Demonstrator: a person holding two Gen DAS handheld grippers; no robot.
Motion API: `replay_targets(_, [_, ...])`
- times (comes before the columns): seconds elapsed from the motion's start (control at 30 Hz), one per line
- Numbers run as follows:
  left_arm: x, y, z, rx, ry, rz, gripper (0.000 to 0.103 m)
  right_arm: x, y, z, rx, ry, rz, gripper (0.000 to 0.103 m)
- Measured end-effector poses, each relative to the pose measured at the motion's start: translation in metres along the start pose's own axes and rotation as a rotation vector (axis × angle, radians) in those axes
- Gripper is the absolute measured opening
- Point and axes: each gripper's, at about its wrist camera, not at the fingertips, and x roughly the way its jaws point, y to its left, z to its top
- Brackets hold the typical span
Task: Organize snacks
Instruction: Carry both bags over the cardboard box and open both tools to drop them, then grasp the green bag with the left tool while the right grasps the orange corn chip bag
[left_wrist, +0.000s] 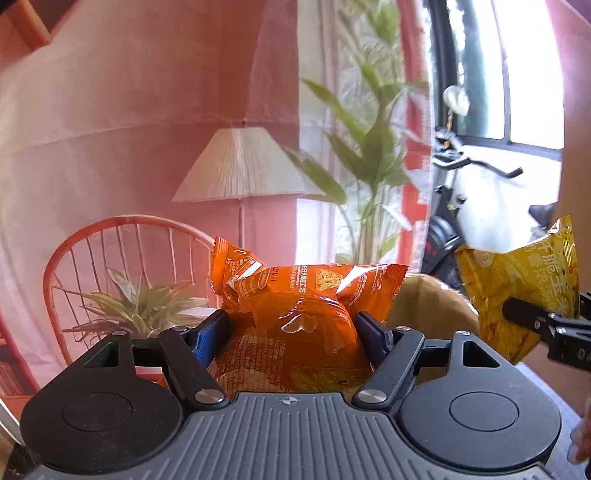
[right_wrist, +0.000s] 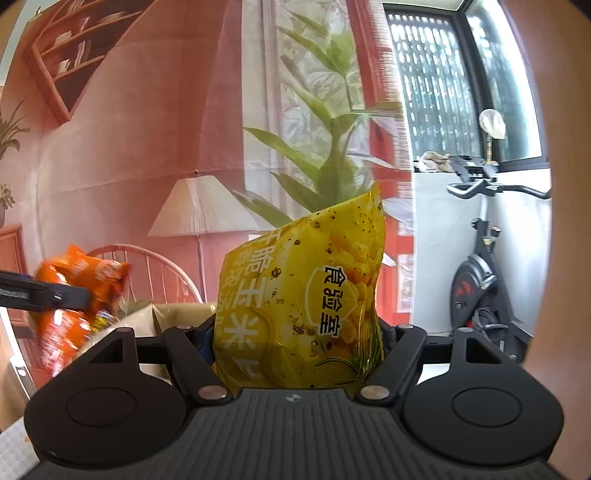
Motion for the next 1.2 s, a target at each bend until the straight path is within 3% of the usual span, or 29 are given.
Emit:
replay_targets(0.1, [0.031, -0.004, 0.003, 0.023, 0.052, 0.043, 0.077, 0.032, -0.001, -0.002, 0.046, 0.027, 0.022, 0.076])
replay_targets(0.23, [0.060, -0.007, 0.007, 0.051, 0.087, 0.031, 0.077, 0.065, -0.004, -0.009, 0.116, 0.074, 0.044, 0.076])
replay_targets(0.37, [0.077, -0.017, 0.003, 0.143, 0.110, -0.015, 0.080, 0.080, -0.004, -0.016, 0.107, 0.110, 0.055, 0.076])
replay_targets(0.53, [0.091, -0.014, 0.001, 0.132, 0.159, -0.070, 0.086, 0.091, -0.002, -0.019, 0.081, 0.149, 0.058, 0.079])
replay_targets(0.6, [0.095, -0.015, -0.003, 0.158, 0.189, -0.058, 0.088, 0.092, -0.002, -0.021, 0.077, 0.173, 0.058, 0.080])
replay_targets(0.73, [0.086, -0.011, -0.010, 0.191, 0.175, -0.042, 0.088, 0.084, 0.000, -0.027, 0.080, 0.209, 0.047, 0.089])
replay_targets(0.97, [0.044, 0.015, -0.013, 0.162, 0.142, -0.070, 0.088, 0.056, 0.004, -0.029, 0.073, 0.210, 0.032, 0.089])
replay_targets(1.2, [-0.003, 0.055, -0.037, 0.085, 0.134, -0.116, 0.090, 0.014, 0.006, -0.036, 0.112, 0.168, 0.021, 0.089])
